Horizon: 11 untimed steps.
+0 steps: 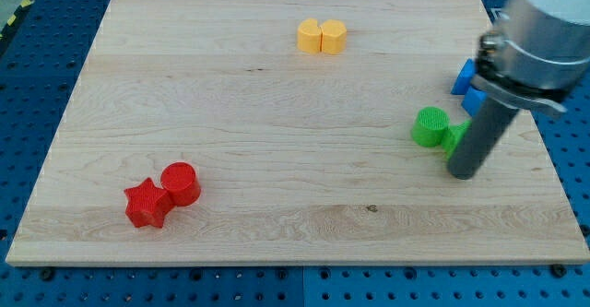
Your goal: Move the green blocks to the bottom of the yellow blocks
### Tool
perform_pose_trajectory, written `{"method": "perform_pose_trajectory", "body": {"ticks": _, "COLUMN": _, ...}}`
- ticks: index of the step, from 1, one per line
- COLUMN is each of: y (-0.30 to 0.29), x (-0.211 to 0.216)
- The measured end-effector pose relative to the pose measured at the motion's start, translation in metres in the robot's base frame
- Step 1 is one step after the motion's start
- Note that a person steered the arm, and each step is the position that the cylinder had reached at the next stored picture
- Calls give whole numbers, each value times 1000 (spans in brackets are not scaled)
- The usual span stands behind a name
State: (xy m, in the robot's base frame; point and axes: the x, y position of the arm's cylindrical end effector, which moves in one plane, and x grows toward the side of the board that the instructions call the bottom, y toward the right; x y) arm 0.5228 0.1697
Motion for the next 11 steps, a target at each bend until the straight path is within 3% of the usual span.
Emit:
{"method": "perform_pose_trajectory", "body": {"ticks": 1, "y": -38, "x": -15}}
{"method": "perform_pose_trajectory", "body": {"ticks": 3, "y": 52, "x": 51}}
{"method": "perform_pose_trajectory", "body": {"ticks": 4, "y": 113, "x": 52}}
{"method": "perform_pose_trajectory", "body": {"ticks": 5, "y": 124, "x": 24}}
{"method": "perform_pose_trajectory", "body": {"ticks": 7, "y": 61, "x": -3}}
{"method": "perform_pose_trajectory", "body": {"ticks": 11, "y": -119, "x": -115}}
